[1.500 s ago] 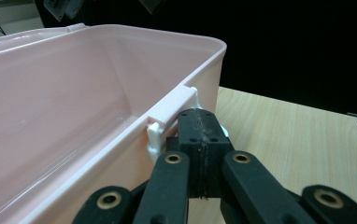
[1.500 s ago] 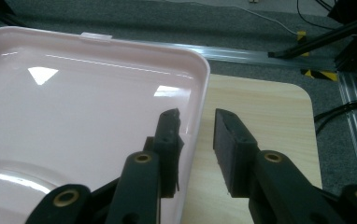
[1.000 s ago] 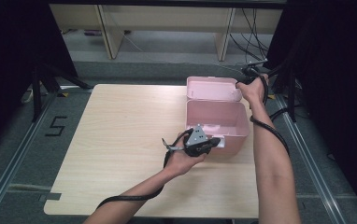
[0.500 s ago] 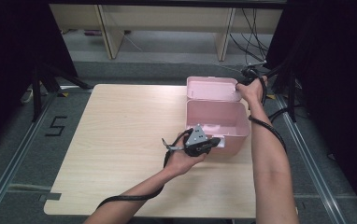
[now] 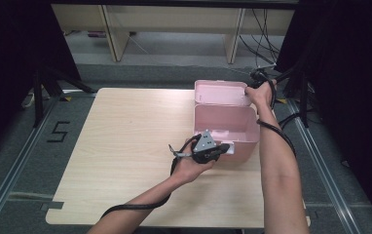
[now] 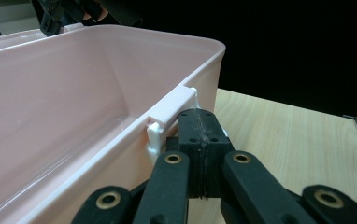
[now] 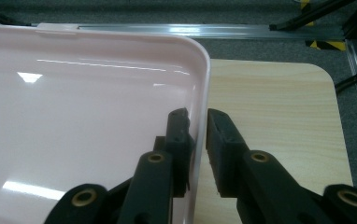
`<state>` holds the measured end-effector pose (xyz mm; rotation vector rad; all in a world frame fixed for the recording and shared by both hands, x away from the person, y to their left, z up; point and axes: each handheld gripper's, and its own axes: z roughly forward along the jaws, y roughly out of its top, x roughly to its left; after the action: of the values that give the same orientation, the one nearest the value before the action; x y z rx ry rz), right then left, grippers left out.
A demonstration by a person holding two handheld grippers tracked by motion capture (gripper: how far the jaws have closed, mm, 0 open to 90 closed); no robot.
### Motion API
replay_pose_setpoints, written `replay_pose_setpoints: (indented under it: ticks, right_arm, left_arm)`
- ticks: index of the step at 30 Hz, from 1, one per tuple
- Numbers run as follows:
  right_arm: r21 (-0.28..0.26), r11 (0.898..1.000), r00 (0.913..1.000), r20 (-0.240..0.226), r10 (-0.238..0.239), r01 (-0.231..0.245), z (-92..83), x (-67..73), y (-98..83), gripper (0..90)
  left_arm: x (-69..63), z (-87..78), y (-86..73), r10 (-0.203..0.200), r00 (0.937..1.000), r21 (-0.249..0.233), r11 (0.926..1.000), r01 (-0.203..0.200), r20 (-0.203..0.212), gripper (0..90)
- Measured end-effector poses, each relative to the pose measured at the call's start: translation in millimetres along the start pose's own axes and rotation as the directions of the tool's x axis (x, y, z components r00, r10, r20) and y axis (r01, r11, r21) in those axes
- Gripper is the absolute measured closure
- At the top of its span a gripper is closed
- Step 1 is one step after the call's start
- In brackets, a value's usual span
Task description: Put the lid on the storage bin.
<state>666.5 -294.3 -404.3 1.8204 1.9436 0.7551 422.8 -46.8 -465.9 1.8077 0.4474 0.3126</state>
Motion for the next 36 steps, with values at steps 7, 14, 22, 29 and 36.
replay_pose_setpoints:
  ticks: [7,14,22,29,36]
  right_arm:
    - [0.003,1.000,0.9999,0.006,0.009,-0.009,0.1,-0.5,0.0,84.4]
    - [0.006,1.000,0.9995,0.013,0.028,-0.028,-1.7,1.5,0.8,85.7]
    - [-0.006,0.999,0.9990,0.017,0.042,-0.042,-3.4,2.0,0.9,86.5]
    - [-0.003,0.997,0.9974,0.007,0.071,-0.071,-7.2,3.7,1.3,86.8]
    - [-0.013,0.998,0.9981,0.007,0.062,-0.062,-10.1,2.7,1.9,87.1]
  left_arm:
    - [0.4,0.0,0.1,-0.001,1.0000,0.001,1.0000,0.001,0.002,89.3]
    - [0.1,0.0,-0.1,0.001,1.0000,0.001,1.0000,-0.001,0.001,89.3]
    - [0.1,0.0,0.2,0.003,1.0000,0.004,1.0000,-0.003,0.002,89.3]
    - [-1.0,0.1,0.3,0.005,1.0000,0.002,1.0000,-0.005,0.001,89.4]
    - [-1.6,-0.3,0.4,0.013,0.9999,0.009,0.9999,-0.013,0.002,89.4]
